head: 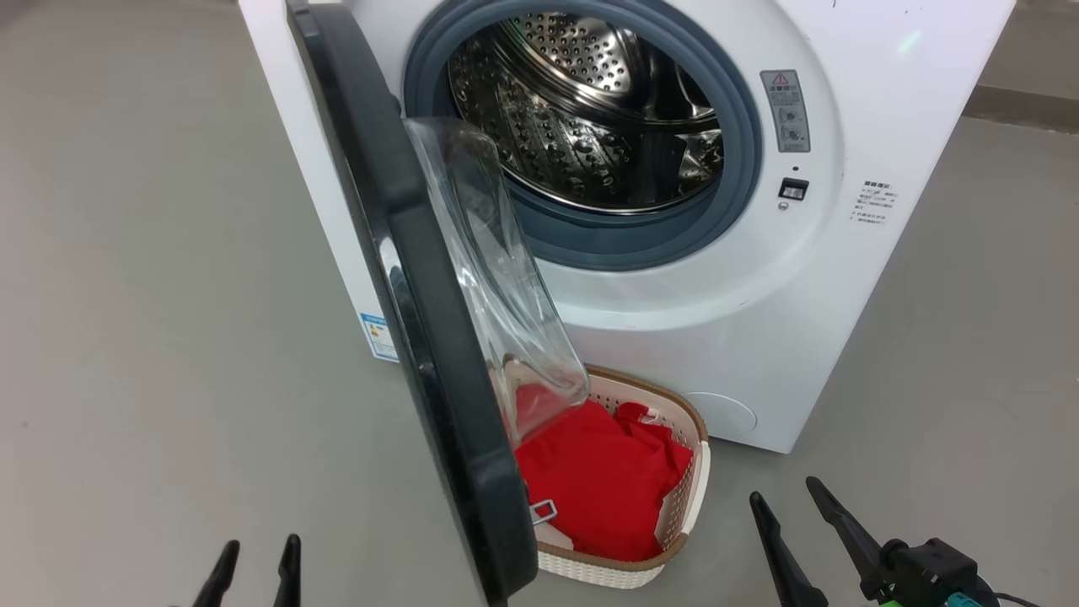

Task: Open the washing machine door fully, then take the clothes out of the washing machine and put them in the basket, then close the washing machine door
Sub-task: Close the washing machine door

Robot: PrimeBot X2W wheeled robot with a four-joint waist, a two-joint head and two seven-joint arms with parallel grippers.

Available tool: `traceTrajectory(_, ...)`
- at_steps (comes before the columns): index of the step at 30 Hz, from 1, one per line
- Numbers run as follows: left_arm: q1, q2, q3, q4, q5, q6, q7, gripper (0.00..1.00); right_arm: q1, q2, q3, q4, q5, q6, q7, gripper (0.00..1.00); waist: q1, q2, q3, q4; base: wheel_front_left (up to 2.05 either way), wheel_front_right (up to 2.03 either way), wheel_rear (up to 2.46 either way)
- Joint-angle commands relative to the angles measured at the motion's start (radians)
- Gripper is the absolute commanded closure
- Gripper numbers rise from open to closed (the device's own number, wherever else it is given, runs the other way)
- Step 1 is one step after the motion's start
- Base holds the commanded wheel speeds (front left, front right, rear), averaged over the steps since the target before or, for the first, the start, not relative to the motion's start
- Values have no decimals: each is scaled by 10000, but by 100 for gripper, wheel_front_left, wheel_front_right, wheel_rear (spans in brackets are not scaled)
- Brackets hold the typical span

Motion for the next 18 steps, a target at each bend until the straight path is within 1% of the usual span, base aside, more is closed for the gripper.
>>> traceTrajectory(1, -94, 29, 499, -391, 309, -54, -123, 0, -212, -66, 259, -208, -50, 2, -65, 0, 0, 0, -22, 9, 0, 0, 0)
traceTrajectory(6, 128, -362, 1021, -1092, 1430, -54, -123, 0, -218, -55, 287, -219, -57, 2, -65, 0, 0, 0, -43, 22, 0, 0, 0)
traceTrajectory(10, 273, -571, 1364, -1606, 1981, -54, -123, 0, -225, -55, 296, -246, -55, 2, -65, 0, 0, 0, -42, 20, 0, 0, 0)
traceTrajectory(18, 485, -721, 1448, -1804, 2250, -54, -124, 0, -215, -72, 323, -261, -49, 2, -65, 0, 0, 0, -12, 9, 0, 0, 0)
